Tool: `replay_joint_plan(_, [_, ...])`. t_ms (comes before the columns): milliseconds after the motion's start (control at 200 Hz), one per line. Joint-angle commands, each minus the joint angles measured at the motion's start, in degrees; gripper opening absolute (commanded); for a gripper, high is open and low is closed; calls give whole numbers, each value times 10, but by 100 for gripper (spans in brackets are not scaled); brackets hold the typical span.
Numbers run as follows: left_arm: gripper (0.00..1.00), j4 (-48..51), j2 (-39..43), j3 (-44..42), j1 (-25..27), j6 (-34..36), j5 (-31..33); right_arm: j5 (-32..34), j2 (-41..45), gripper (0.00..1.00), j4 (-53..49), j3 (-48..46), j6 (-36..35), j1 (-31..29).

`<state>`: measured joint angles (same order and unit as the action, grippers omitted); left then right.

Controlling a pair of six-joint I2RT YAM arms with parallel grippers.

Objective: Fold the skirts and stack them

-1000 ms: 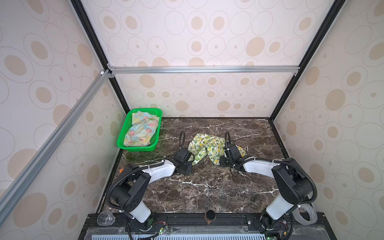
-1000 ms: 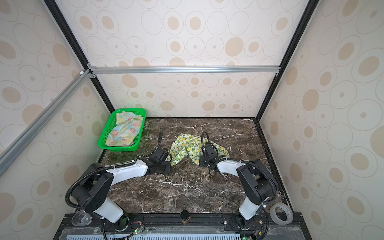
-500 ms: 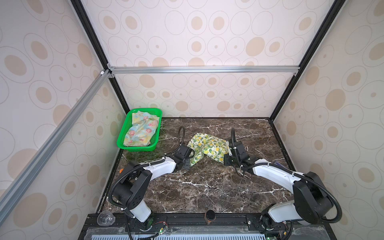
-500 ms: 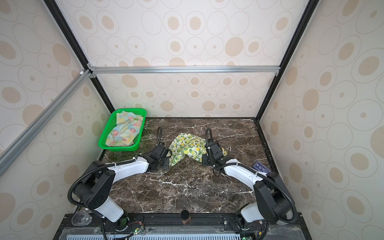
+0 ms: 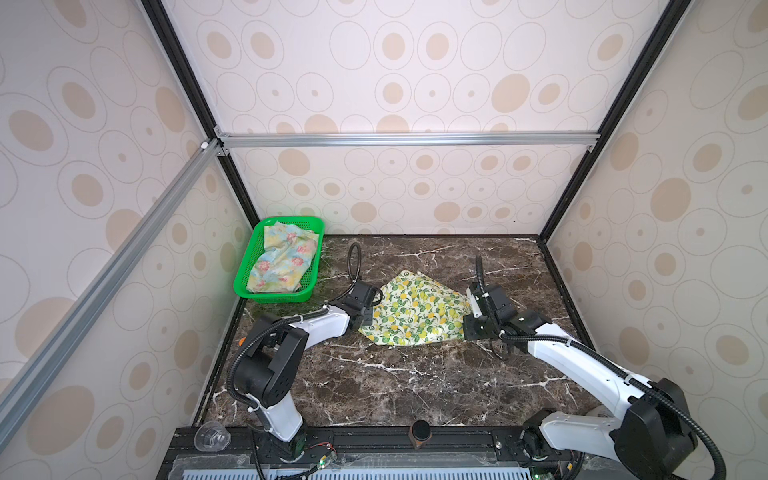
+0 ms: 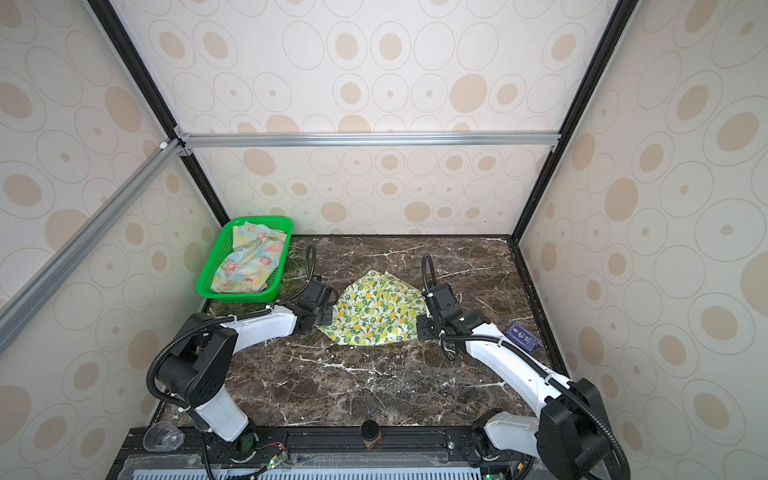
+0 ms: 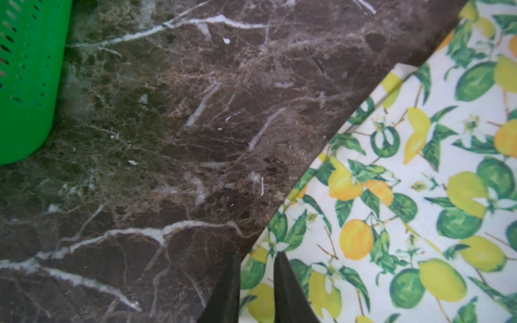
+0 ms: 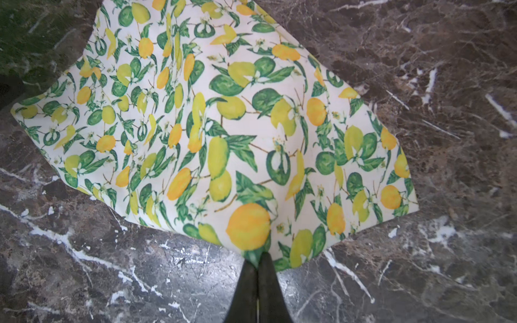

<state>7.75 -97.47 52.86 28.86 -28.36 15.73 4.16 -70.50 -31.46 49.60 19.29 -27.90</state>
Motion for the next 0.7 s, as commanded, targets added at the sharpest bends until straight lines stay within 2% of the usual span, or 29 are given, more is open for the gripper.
replay_joint_plan(0, [26,-6,-1,8,-1,3,-3,-14,-5,40,-64,23,12,8])
replay_joint_plan(90, [32,-2,4,3,-1,0,-25,-22,-3,52,-71,24,17,7])
replay_joint_plan(150, [33,-3,11,-4,0,-3,-52,-21,2,55,-74,19,21,8])
replay_joint_plan(385, [34,-9,3,-26,19,-11,-111,-51,-6,55,-9,-28,42,9])
replay_joint_plan(565, [33,-31,-25,-29,19,-20,-113,-77,-60,53,47,-45,60,8])
replay_joint_plan(695, [33,-33,-51,-9,18,-18,-106,-71,-110,50,88,-42,65,9])
